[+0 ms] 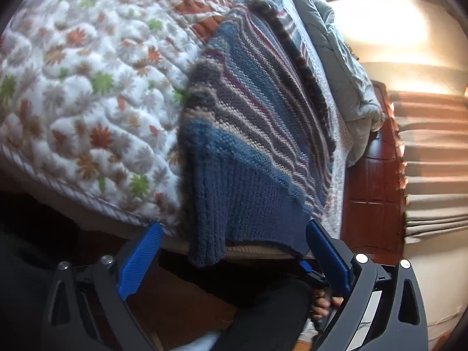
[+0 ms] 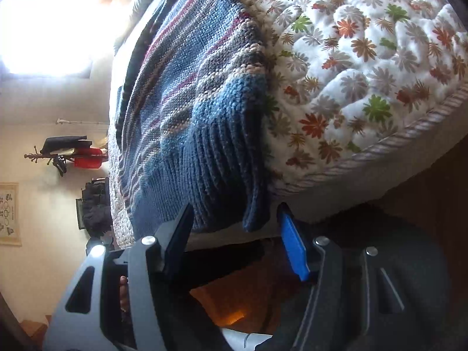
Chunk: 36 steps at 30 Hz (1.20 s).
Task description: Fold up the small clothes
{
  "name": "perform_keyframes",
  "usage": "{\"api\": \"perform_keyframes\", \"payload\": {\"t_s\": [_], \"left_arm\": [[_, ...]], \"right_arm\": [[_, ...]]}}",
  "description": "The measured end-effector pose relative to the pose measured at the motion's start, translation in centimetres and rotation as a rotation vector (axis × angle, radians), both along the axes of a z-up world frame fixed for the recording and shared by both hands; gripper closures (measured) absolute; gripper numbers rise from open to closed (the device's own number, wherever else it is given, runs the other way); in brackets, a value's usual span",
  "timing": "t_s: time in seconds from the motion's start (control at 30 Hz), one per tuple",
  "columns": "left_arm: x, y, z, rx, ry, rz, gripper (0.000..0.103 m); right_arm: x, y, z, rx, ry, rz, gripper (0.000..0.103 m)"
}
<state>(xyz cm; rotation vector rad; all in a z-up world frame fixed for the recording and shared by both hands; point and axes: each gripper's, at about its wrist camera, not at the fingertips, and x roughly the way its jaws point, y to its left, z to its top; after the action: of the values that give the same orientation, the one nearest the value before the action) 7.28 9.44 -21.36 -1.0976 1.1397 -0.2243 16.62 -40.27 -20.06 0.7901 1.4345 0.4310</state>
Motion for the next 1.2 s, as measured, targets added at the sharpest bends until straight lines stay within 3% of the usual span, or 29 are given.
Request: {"api": "perform_keyframes", "payload": {"t_s": [0.13,0.2,0.3,0.57,0.67,0.73,0.77,0.8,0.93,0.97,1.0,1.07,1.2], "left_arm": [[0.4,-0.3,-0.6,-0.054,0.016,0.001,0.010],[0.6,-0.8,-0.7,-0.056,0.018,-0.021,0.043],[0.6,-0.8,-0.8,-0.042,0.033,-0.015,0.050],[0.5,-0.2,-1.3,-0.028,0.048,-0.001,0.069],[0.3,-0.2,-2.1,-0.048,0.060,-0.013,0.070],[0.2,-0.3,-2.4,-0.064,0.066,-0.014,0.059],[0.2,-0.2,-2.5,-0.087,0.059,-0.006,0.050],[0.2,-0.2,-2.4,-0.101,0.053,0.001,0.047],[0.4,-0.7,-2.0,-0.069,0.047,-0.005,0.045],[0.4,-0.8,-1.9,-0.059,0.044,-0.007,0.051],[0.3,-0.9,-1.8,-0.033,0.045,-0.006,0.070],[0.3,-1.0,-1.3,0.011,0.032,-0.010,0.093],[-0.2,-0.2,-1.0,-0.003,0.005,0.007,0.095]], "right_arm": [[0.6,0.7,0.1,0.018,-0.003,0.014,0.054],[0.5,0.9,0.5,0.030,-0.014,0.020,0.061],[0.5,1.0,0.9,0.034,-0.030,0.027,0.072],[0.7,-0.2,0.2,0.069,-0.028,-0.005,0.088],[0.7,-0.6,0.0,0.078,-0.031,-0.006,0.087],[0.7,-1.2,-0.2,0.098,-0.017,-0.014,0.079],[0.6,-1.4,-0.3,0.099,-0.011,-0.022,0.067],[0.6,-1.6,-0.4,0.083,-0.011,-0.029,0.064],[0.6,-1.8,-0.7,0.068,0.002,-0.021,0.065],[0.6,-1.6,-0.7,0.066,-0.001,-0.014,0.075],[0.5,-1.5,-0.4,0.054,-0.012,-0.005,0.090],[0.3,-1.7,0.3,0.042,-0.038,0.000,0.094],[-0.4,-2.7,2.7,0.054,-0.113,-0.007,0.096]]}}
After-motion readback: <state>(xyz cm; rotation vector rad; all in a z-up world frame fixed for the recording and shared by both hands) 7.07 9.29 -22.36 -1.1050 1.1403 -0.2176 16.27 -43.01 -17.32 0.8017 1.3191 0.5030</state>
